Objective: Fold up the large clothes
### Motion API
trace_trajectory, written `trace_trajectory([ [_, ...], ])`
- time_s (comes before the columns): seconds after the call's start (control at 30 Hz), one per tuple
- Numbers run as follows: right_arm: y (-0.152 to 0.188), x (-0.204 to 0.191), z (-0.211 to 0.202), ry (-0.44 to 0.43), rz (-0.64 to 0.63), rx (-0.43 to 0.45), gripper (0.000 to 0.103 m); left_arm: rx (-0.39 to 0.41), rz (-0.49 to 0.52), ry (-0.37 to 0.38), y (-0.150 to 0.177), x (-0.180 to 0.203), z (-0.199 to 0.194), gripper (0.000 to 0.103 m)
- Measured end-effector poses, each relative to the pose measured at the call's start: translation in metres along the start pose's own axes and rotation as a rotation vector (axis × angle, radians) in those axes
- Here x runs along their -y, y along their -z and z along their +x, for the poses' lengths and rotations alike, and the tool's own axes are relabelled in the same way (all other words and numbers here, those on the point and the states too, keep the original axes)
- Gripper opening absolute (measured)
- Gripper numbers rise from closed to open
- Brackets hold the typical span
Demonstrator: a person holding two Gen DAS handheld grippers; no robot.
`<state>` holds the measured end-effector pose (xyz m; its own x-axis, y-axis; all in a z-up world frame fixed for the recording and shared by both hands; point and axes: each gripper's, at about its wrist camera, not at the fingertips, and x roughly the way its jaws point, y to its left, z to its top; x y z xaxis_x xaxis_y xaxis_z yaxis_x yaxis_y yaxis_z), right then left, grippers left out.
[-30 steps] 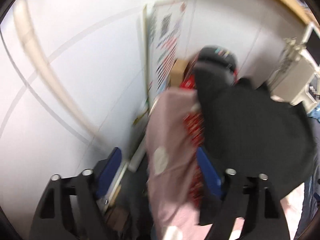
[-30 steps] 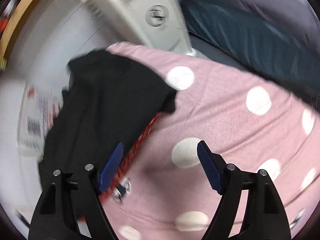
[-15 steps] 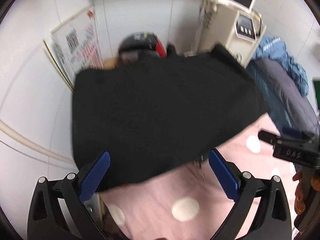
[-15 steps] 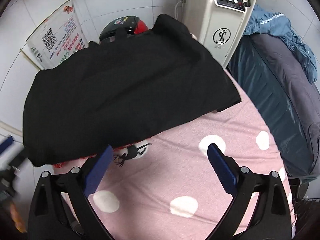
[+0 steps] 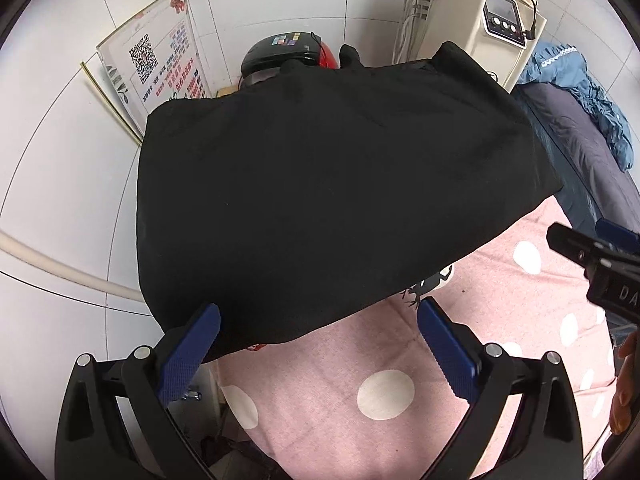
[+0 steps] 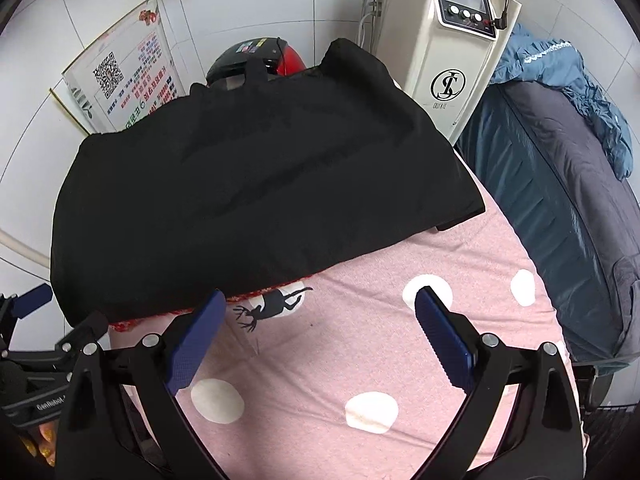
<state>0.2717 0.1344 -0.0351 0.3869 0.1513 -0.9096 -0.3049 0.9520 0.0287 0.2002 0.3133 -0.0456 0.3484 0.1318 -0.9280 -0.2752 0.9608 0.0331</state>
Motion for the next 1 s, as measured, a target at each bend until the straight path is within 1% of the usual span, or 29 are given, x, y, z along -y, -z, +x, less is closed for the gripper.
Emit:
trace_trajectory([
  [0.17, 0.0028, -0.0019, 0.0028, -0.015, 0.003, -0.015, 0.094, -0.039, 0.004, 0.009, 0.0022, 0.0017, 0.0024, 0.097],
  [0.47, 0.0070, -0.0009, 0.0025, -0.019, 0.008, -0.015, 0.094, -0.029, 0.020, 0.001, 0.0045, 0.0050, -0.0002, 0.097],
  [0.77, 0.0073, -0.0014, 0.0013, -0.027, 0.010, -0.009, 0.094, -0.037, 0.007, 0.006, 0.0053, 0.0035, -0.0005, 0.097],
  [1.0, 0.0089, -0.0016, 0.0003, -0.027, 0.009, -0.011, 0.094, -0.026, 0.017, 0.000, 0.0052, 0.0050, -0.0028, 0.097],
])
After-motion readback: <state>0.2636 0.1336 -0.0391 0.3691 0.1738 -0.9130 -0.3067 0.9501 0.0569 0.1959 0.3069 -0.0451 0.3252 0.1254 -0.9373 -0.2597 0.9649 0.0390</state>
